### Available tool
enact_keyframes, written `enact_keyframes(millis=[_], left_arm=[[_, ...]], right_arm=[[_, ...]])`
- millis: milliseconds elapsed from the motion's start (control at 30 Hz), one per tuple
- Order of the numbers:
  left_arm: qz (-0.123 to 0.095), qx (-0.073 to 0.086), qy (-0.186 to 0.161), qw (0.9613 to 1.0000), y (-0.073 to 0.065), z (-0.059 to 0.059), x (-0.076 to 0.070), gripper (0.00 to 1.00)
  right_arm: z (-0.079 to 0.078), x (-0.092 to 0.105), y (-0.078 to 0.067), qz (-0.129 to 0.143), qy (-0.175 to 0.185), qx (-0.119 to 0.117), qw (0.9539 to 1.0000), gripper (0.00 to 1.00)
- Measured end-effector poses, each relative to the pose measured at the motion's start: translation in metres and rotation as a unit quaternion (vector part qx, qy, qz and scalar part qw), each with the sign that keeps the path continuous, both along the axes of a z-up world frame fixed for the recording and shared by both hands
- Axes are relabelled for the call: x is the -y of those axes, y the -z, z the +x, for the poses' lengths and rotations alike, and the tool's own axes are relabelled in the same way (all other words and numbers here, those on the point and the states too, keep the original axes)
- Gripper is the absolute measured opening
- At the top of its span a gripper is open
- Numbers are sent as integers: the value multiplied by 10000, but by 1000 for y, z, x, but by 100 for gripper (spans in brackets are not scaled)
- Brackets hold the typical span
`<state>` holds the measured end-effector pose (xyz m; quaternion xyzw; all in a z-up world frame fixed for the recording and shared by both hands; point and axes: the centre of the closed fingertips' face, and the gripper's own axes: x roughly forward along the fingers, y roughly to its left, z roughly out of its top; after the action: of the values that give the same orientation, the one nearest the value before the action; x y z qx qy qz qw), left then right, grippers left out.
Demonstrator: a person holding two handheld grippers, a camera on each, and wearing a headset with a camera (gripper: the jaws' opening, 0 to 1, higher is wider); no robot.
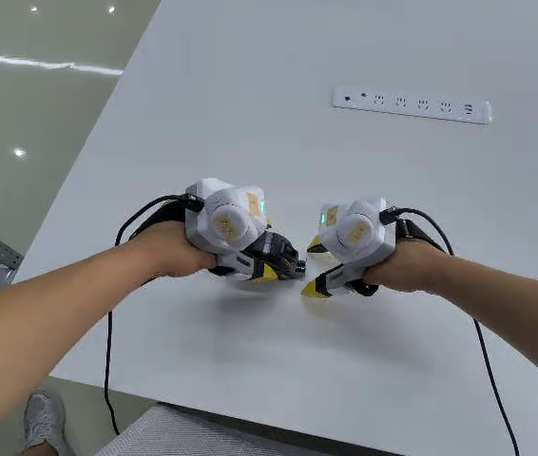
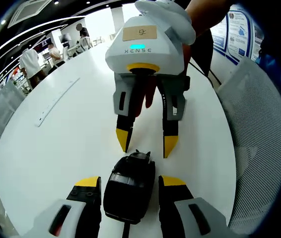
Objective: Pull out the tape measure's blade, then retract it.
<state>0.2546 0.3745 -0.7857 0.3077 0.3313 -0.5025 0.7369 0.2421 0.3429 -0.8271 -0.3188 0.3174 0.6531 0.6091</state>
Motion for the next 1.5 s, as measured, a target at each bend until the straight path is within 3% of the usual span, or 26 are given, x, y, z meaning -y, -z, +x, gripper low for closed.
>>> enact_keyframes(millis=[333,667,767,1500], left_arm=[[173,60,189,9997,1,1,0,35],[294,99,368,9988,3,2,-1,34],[310,115,399,9987,3,2,-1,34],[475,120,565,9972,5,-1,-2,31]], right_arm=[[2,-4,1,79,-111,86,9999,27],[0,-10,1,118,-162,114,9997,18],[2,-10,0,88,-175,220,9996,13],[1,-8,0,139,-162,262,9994,11]])
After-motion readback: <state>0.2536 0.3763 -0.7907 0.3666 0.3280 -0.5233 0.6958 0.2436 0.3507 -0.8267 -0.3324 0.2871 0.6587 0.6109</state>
